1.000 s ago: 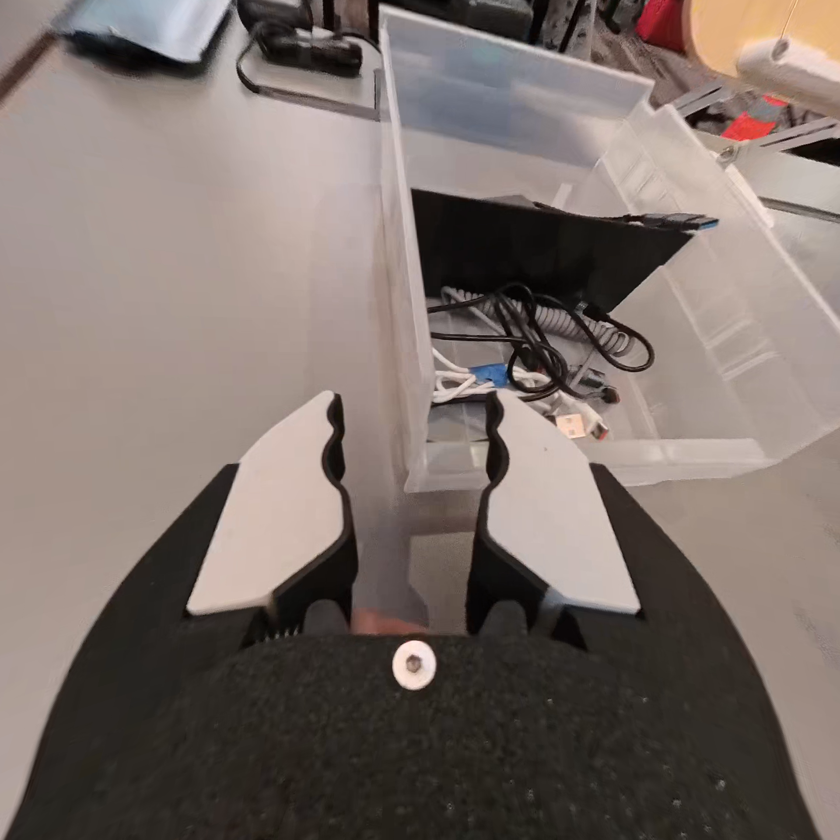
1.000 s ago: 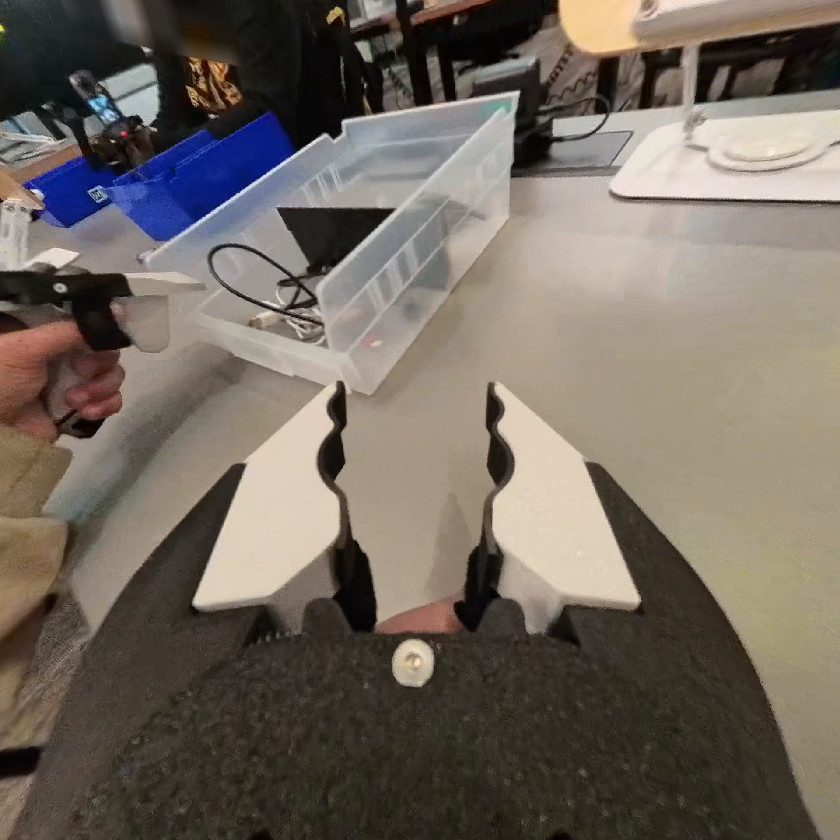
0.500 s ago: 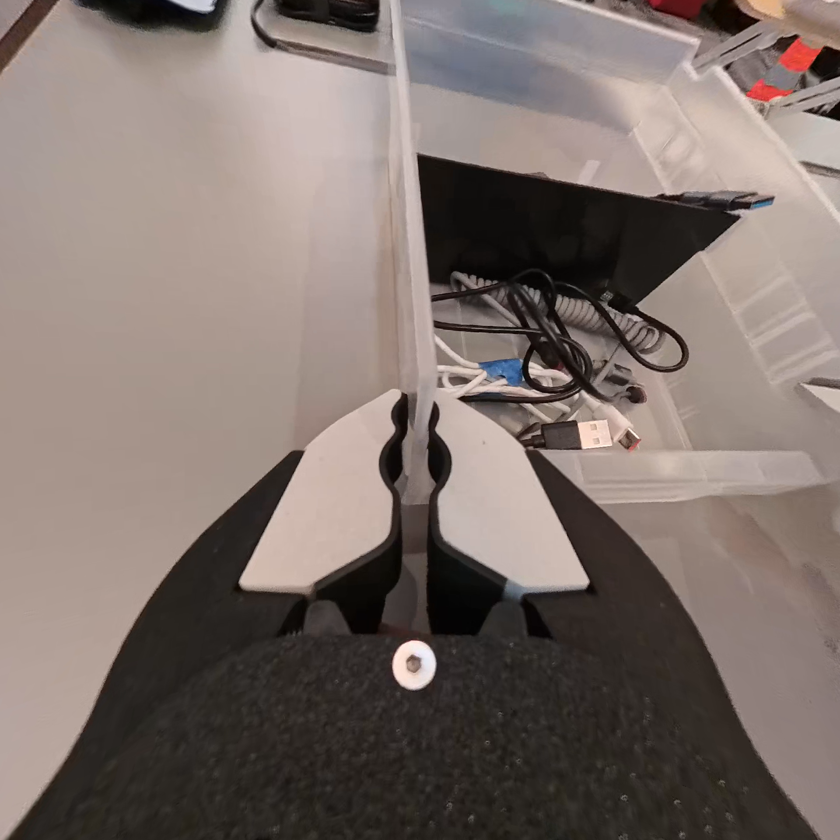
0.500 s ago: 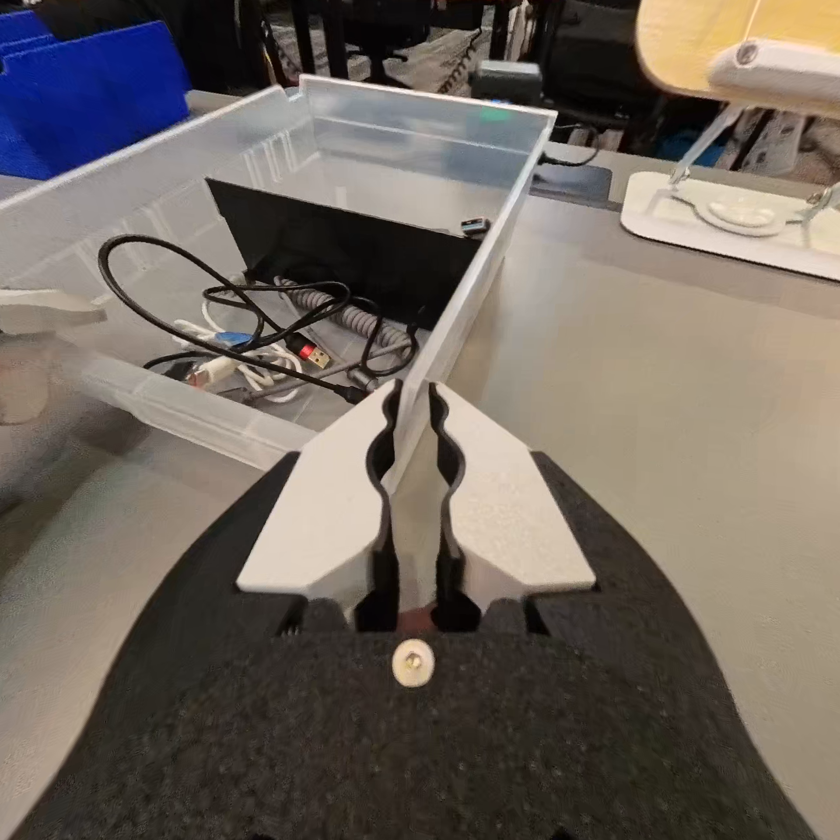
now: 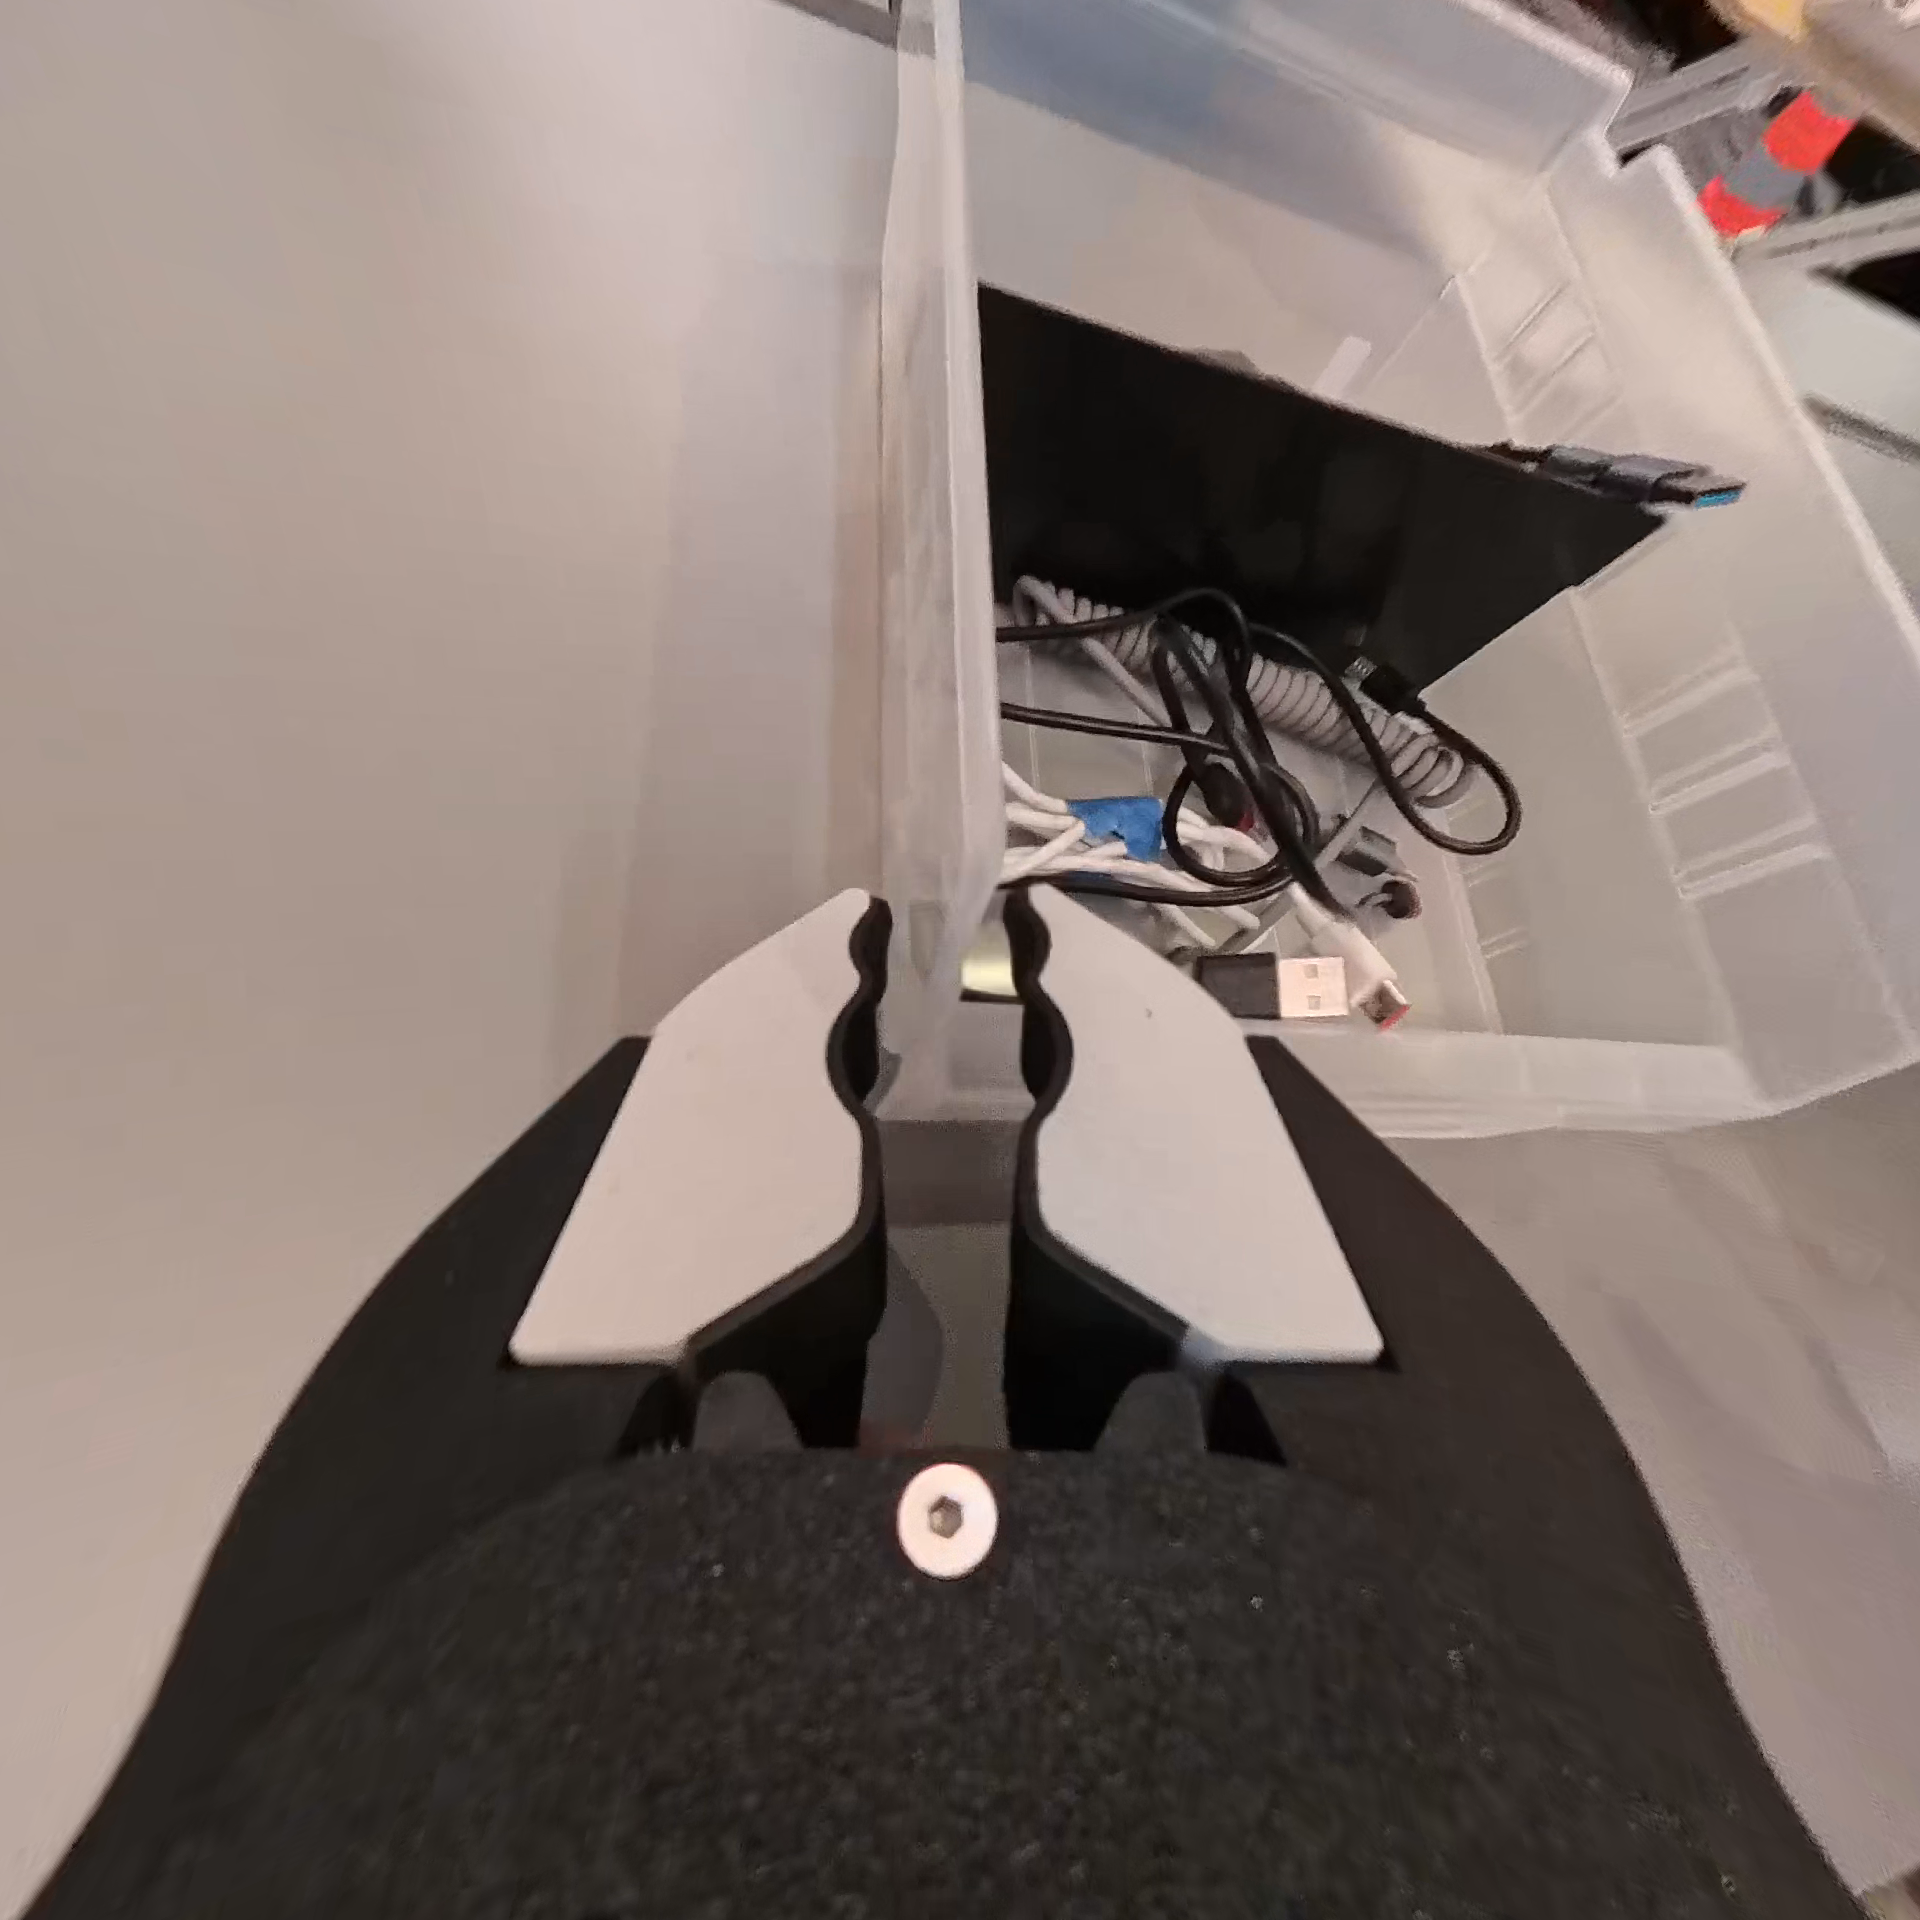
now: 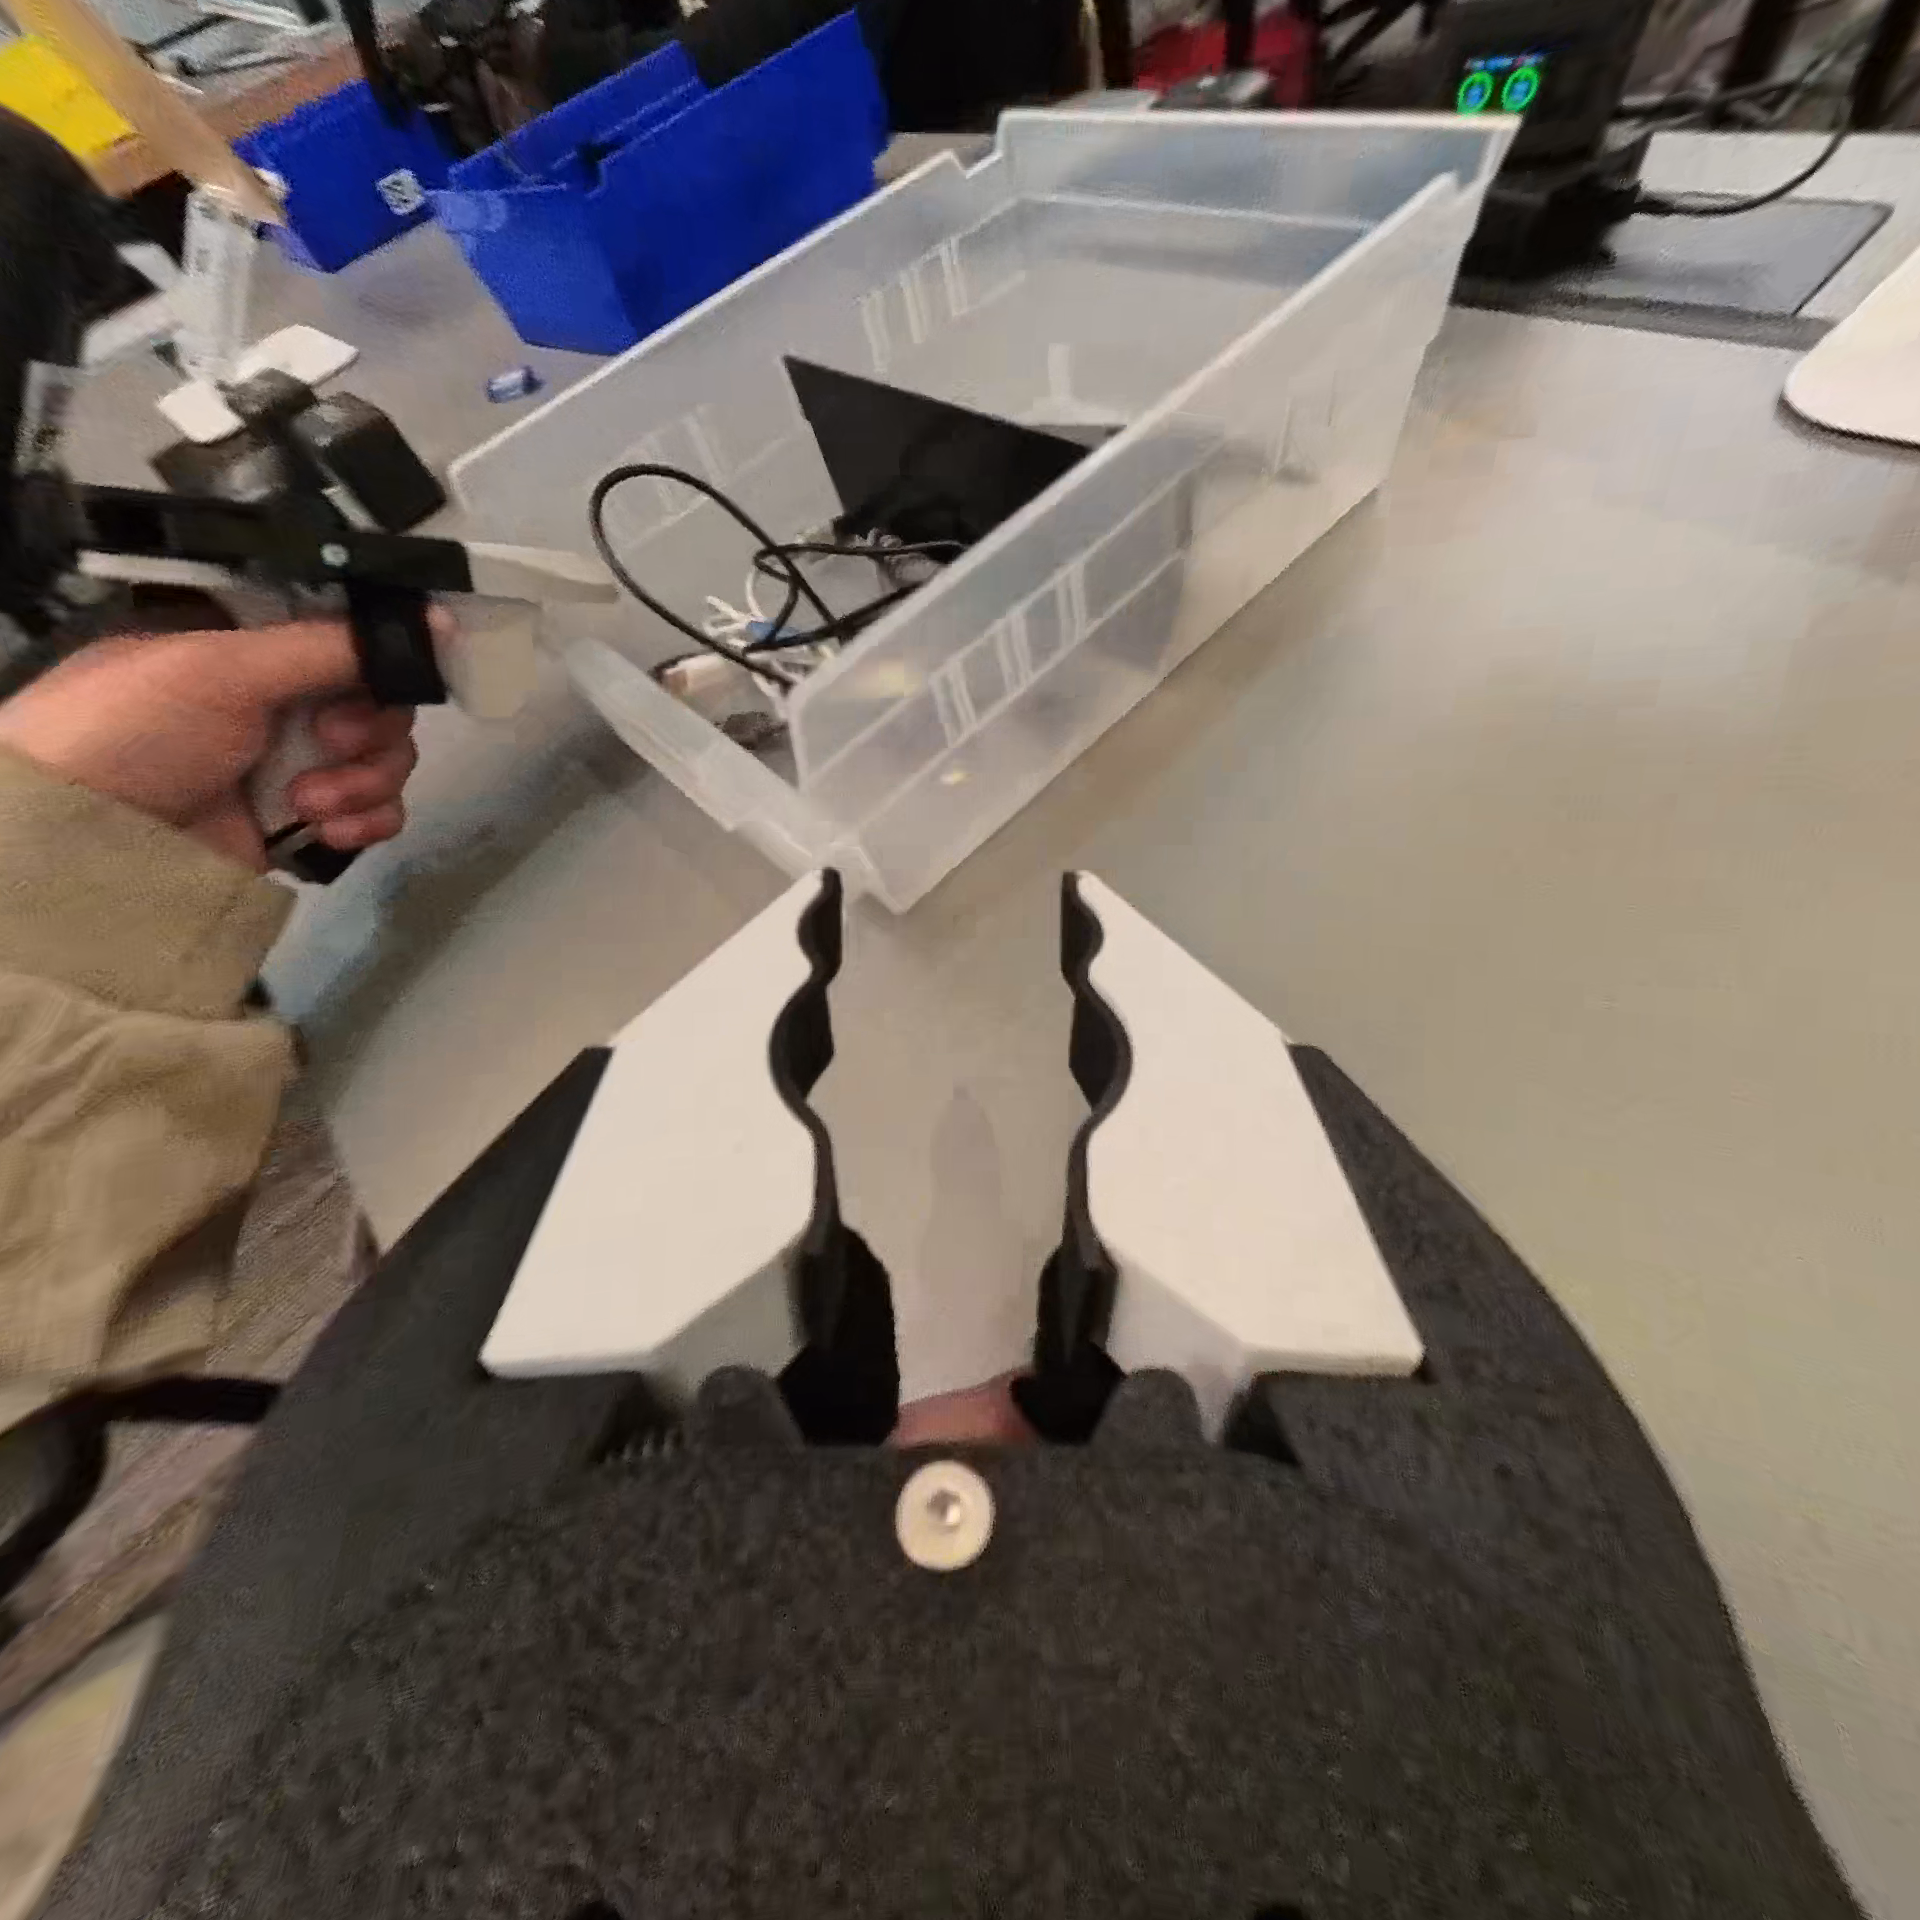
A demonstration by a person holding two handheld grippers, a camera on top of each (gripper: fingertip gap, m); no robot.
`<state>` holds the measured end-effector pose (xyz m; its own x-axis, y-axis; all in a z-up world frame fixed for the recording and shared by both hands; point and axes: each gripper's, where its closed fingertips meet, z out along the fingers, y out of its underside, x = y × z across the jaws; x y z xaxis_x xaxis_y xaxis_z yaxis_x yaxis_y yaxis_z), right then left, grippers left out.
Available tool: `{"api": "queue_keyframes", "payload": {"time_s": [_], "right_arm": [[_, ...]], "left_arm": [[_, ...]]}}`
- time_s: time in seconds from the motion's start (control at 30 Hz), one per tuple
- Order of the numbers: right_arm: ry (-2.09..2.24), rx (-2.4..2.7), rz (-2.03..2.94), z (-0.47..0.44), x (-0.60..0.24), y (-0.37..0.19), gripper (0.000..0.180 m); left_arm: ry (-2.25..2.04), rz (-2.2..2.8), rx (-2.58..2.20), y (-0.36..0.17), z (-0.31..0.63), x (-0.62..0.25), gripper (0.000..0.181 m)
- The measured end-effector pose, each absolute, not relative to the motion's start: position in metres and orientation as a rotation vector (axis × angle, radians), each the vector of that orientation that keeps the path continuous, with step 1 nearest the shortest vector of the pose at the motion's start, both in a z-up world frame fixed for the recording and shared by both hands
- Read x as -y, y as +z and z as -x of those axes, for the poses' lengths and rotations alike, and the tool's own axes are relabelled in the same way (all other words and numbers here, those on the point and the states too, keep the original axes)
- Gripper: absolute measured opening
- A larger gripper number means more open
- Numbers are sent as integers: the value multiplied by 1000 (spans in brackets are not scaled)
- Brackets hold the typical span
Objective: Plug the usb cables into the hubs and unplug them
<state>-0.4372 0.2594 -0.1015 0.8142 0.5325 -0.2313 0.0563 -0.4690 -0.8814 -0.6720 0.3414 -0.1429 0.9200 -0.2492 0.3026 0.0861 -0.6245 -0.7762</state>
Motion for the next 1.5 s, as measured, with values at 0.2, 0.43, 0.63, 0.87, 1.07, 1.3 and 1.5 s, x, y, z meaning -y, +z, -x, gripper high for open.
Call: {"api": "queue_keyframes", "payload": {"time_s": [0.2,0.43,0.63,0.87,1.07,1.3,1.5], "right_arm": [[738,227,1889,268,-210,-93,42],[377,-114,1697,90,-181,-69,42],[142,-133,1703,53,-183,-83,48],[-122,-156,1772,-14,-199,-86,48],[-61,-228,1837,-23,-189,-108,47],[153,-341,1802,-17,-181,-104,46],[146,-314,1799,-8,-183,-101,46]], "left_arm": [[-439,2111,-65,-136,666,-330,31],[-374,2130,-51,-144,654,-340,25],[-229,1973,25,-87,657,-322,48],[-457,1904,-118,-90,560,-294,53],[-496,1936,-193,-112,541,-285,53],[-642,1944,-173,-112,545,-269,43],[-648,1956,-233,-109,537,-259,41]]}}
